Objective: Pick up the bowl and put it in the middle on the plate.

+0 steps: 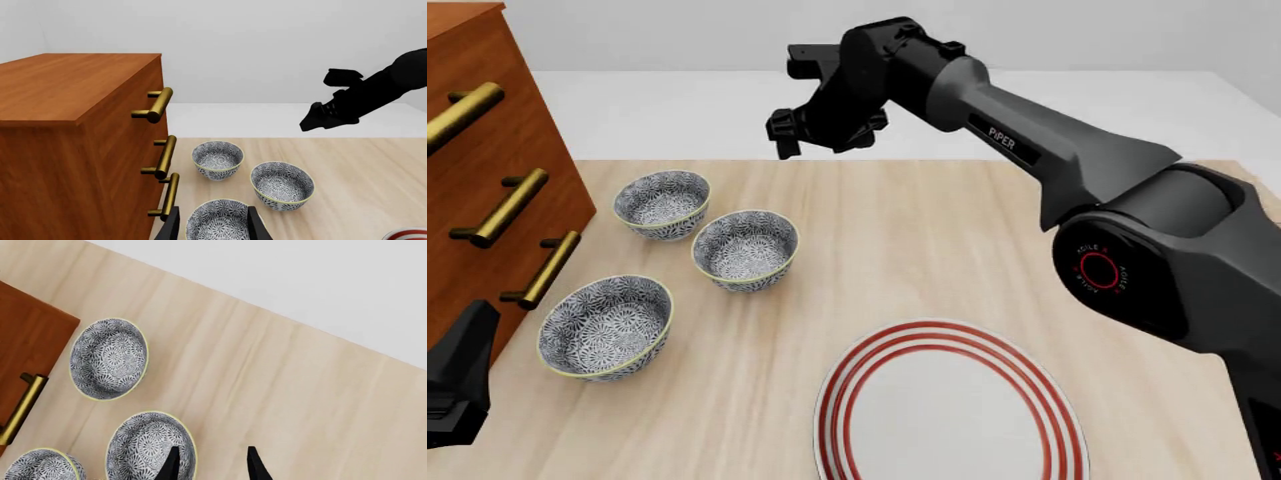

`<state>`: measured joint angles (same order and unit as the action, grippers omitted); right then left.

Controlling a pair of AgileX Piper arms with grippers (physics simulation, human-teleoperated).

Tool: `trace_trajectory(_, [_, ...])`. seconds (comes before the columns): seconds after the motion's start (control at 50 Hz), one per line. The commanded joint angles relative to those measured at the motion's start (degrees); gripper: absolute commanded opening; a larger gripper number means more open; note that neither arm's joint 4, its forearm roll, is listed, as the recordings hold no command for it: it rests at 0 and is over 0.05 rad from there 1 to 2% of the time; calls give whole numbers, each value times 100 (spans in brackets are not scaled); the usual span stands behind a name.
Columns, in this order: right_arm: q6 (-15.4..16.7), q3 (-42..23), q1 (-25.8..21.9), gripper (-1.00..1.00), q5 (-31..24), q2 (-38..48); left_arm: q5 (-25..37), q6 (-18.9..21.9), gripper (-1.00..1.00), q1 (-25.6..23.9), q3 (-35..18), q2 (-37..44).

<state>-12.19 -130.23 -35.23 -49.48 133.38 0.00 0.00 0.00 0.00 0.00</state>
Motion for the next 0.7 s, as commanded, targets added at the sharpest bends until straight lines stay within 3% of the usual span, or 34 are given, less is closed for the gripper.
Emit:
trace_trajectory(0.02, [-104,-187,-251,100,-69,291,0,0,100,0,0,0])
trace_trajectory(0.7, [-172,765,-379,100,513,277,0,0,100,0,0,0])
